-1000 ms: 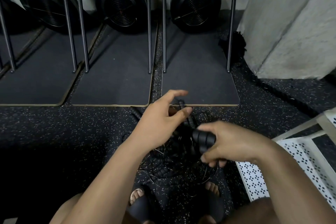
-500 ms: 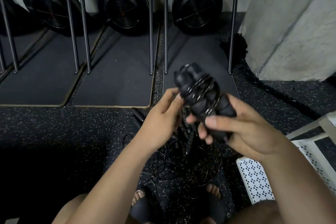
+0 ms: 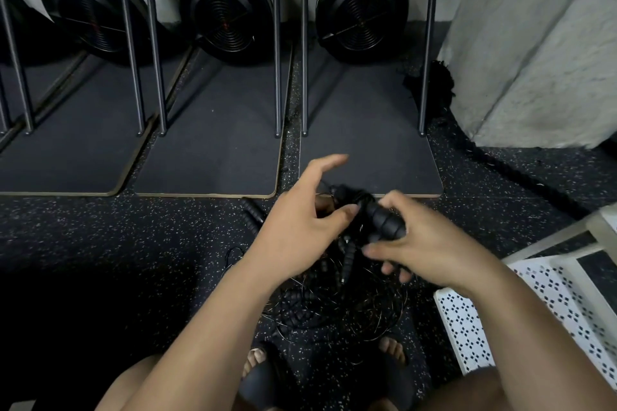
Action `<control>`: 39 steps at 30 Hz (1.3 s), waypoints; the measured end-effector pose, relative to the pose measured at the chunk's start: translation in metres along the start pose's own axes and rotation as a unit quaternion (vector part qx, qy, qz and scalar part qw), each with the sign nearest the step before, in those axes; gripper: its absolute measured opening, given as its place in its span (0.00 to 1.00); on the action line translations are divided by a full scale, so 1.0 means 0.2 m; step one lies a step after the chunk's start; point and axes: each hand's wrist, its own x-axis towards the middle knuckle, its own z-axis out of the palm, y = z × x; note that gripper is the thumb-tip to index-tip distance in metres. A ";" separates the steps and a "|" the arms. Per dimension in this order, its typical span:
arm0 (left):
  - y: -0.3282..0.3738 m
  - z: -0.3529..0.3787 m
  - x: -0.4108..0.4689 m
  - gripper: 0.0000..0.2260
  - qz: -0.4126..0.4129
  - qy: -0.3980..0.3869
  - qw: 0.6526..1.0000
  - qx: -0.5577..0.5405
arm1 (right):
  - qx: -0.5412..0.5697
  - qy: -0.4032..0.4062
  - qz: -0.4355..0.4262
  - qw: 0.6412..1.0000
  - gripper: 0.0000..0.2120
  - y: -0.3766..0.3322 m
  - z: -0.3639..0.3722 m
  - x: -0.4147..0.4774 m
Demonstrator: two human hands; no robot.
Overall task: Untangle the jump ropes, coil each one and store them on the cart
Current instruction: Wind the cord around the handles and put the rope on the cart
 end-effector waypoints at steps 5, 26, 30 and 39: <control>-0.02 -0.03 0.01 0.15 0.018 0.016 1.000 0.001 | -0.002 -0.226 0.018 0.974 0.23 -0.05 0.02 -0.07; -0.02 0.05 0.02 0.13 -0.025 -0.006 0.997 -0.072 | 0.386 0.004 -0.126 0.914 0.23 -0.12 -0.04 -0.07; -0.03 0.06 0.01 0.22 0.007 -0.009 1.000 0.018 | 0.344 0.120 -0.082 0.928 0.21 -0.08 -0.03 -0.01; -0.03 0.05 0.01 0.13 0.035 -0.004 0.994 0.100 | -0.012 0.070 -0.004 0.997 0.22 0.03 0.02 0.05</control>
